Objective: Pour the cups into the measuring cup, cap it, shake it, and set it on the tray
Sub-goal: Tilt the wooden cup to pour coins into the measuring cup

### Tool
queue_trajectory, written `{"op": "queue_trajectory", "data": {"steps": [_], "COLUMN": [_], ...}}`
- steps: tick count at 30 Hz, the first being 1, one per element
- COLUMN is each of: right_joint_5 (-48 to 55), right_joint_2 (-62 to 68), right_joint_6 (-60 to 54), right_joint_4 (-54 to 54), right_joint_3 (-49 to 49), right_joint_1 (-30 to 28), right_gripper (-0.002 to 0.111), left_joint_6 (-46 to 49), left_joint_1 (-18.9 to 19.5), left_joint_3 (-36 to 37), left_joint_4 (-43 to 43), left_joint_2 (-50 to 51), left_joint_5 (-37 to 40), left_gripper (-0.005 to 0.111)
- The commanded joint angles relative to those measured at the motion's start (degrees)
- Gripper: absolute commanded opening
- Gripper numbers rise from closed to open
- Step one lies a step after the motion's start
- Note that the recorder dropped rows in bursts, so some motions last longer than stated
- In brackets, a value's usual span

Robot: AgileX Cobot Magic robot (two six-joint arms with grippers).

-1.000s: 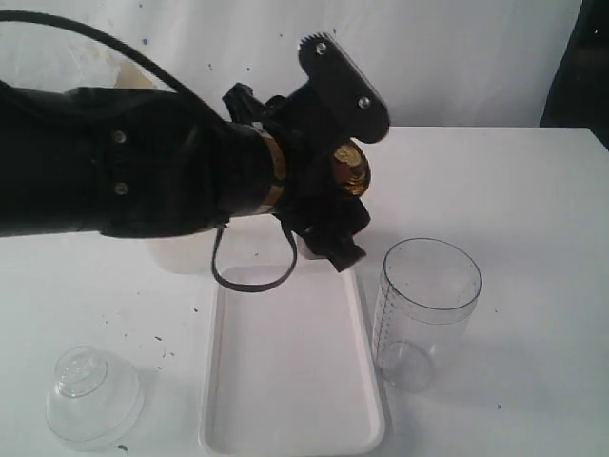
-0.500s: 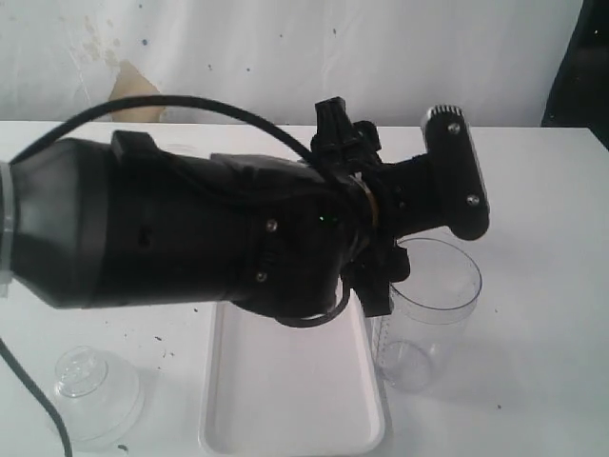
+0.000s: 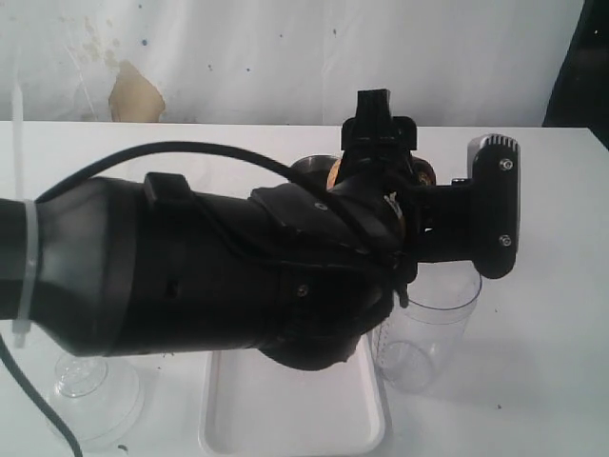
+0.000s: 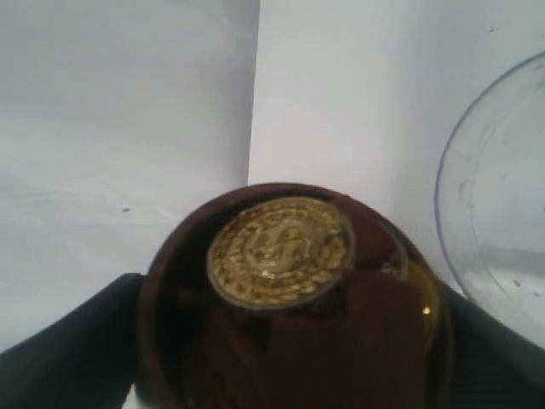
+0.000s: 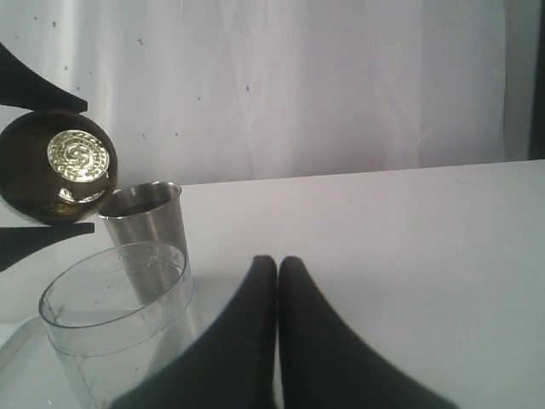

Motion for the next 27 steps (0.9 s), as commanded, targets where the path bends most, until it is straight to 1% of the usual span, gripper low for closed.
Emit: {"op": "queue_trajectory", "data": {"steps": [1,4,9,19,22,27], "right_joint_5": [-0.45,-0.45,-0.45,-0.45,-0.45,-0.45], "right_joint_2": [-0.36,-0.36,-0.36,-0.36,-0.36,-0.36], "right_joint_6": [0.03,0.03,0.03,0.03,0.03,0.03], "right_joint_4": [-0.06,-0.06,-0.06,-0.06,-0.06,-0.06], "right_joint_3": [0.32,0.32,0.32,0.32,0.32,0.32], "right_joint_1": [0.38,0.38,0.38,0.38,0.38,0.38], "right_gripper": [0.0,0.0,0.0,0.0,0.0,0.0], "left_joint_6": [1.6,4.4,4.97,11.35,11.93,13.87], "left_joint_1": [-0.31,-0.31,-0.31,-0.36,-1.01,-2.51], "left_joint_3": [-0.51,-0.51,-0.51,-0.51,-0.51,-0.51], "left_joint_4": [2.28,2.28,2.28,2.43,2.84,9.05], "left_joint_2": [-0.33,-0.33,-0.33,-0.33,0.2,4.36], "left_joint_5": [1.28,1.8,1.97,2.09,2.57,11.01], "left_gripper": [0.0,0.0,0.0,0.0,0.0,0.0]}}
